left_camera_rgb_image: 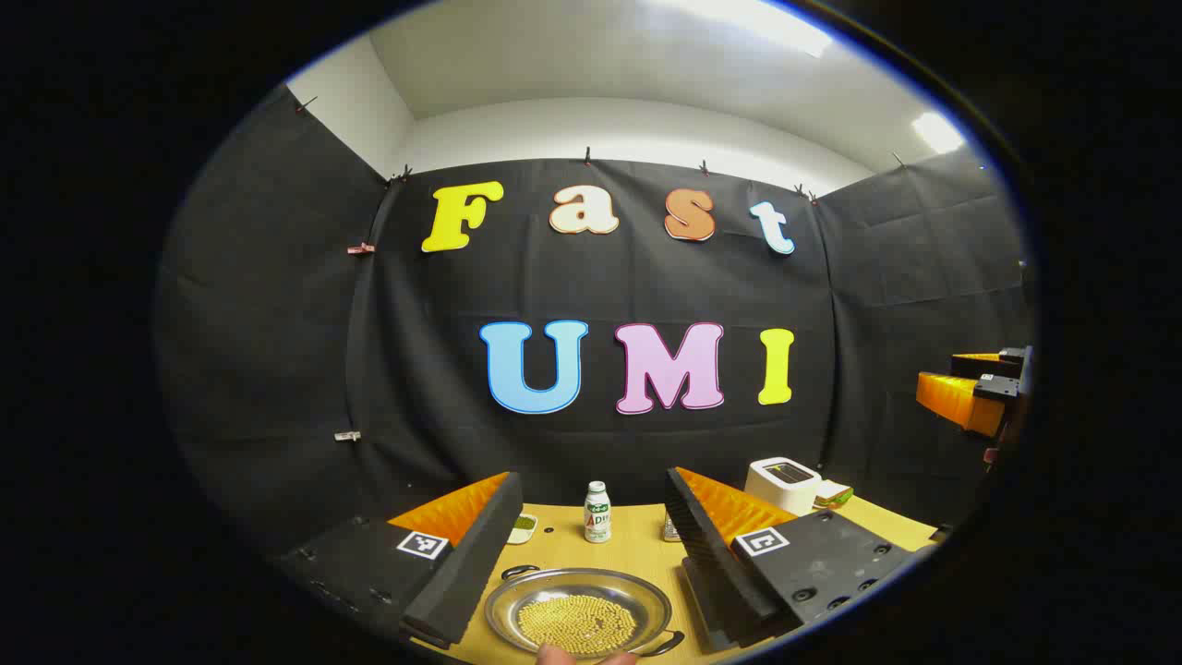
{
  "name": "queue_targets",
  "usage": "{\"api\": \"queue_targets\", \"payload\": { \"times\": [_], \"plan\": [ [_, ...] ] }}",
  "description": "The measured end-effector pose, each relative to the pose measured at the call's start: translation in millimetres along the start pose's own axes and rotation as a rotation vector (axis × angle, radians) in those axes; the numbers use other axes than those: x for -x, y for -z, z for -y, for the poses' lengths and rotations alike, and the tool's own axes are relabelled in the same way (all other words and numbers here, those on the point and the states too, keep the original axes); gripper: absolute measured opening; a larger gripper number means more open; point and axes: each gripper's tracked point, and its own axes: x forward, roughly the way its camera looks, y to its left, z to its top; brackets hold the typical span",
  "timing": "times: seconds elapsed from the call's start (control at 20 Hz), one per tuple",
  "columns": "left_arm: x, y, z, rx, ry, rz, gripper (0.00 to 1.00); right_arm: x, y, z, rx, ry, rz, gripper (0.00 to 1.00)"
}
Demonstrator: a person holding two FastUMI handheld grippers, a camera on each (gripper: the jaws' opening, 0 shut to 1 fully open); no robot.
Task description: First push the handle of the pot to place it horizontally, then grasp the pot with both hands and set it on the induction cooktop.
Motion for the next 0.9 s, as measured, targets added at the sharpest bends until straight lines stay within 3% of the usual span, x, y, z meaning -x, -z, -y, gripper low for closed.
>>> {"api": "queue_targets", "payload": {
  "times": [0.9],
  "plan": [
    [-4, -9, -5, -0.033, 0.01, 0.031, 0.97, 1, -11, -14, 0.033, -0.009, 0.019, 0.98]
  ]
}}
